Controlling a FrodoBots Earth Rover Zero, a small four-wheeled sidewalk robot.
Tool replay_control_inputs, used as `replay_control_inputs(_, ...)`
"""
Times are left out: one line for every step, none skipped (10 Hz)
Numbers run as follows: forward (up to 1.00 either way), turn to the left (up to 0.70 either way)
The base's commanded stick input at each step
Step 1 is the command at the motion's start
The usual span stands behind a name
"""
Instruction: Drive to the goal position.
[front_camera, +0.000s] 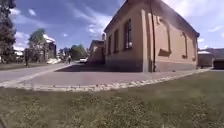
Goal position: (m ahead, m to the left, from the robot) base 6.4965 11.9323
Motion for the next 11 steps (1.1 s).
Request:
replay_control_inputs(0.70,0.00)
replay_control_inputs(0.41,0.00)
replay_control_inputs(0.14,0.00)
replay_control_inputs(0.00,0.00)
replay_control_inputs(0.00,0.00)
replay_control_inputs(0.00,0.00)
replay_control_inputs(0.00,0.00)
replay_control_inputs(0.00,0.00)
replay_control_inputs(0.00,0.00)
replay_control_inputs(0.00,0.00)
replay_control_inputs(0.00,0.00)
